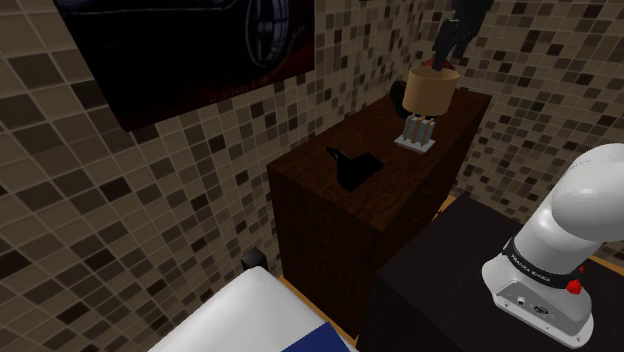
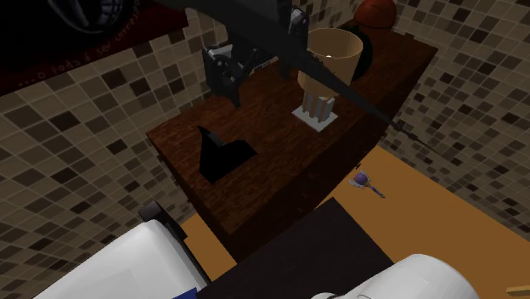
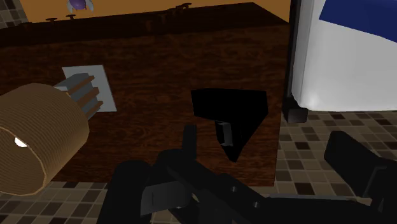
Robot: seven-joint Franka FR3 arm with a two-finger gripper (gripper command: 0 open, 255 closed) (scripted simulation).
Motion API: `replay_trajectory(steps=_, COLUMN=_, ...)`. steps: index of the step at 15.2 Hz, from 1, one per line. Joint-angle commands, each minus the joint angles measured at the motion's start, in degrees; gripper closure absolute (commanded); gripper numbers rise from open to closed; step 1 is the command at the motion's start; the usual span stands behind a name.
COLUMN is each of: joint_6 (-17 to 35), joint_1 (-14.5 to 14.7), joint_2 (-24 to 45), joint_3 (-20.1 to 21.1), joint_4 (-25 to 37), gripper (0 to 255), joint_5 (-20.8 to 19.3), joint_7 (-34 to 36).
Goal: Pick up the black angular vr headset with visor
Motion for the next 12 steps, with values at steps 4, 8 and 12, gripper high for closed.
replay_trajectory(steps=4, joint_6=6.85, joint_1=-0.17, joint_2=1.20, joint_3=1.70, joint_4=-4.65, gripper=0, joint_5=-0.39, joint_7=3.19)
replay_trajectory(steps=8, joint_6=16.14, joint_1=-0.63, joint_2=4.42, joint_3=4.07, joint_4=-9.51, gripper=0, joint_5=-1.34, joint_7=7.73)
replay_trajectory(steps=12, joint_6=25.46, joint_1=-1.57, joint_2=9.48, joint_3=6.64, joint_4=-12.70, gripper=0, joint_5=-3.10, joint_7=12.83)
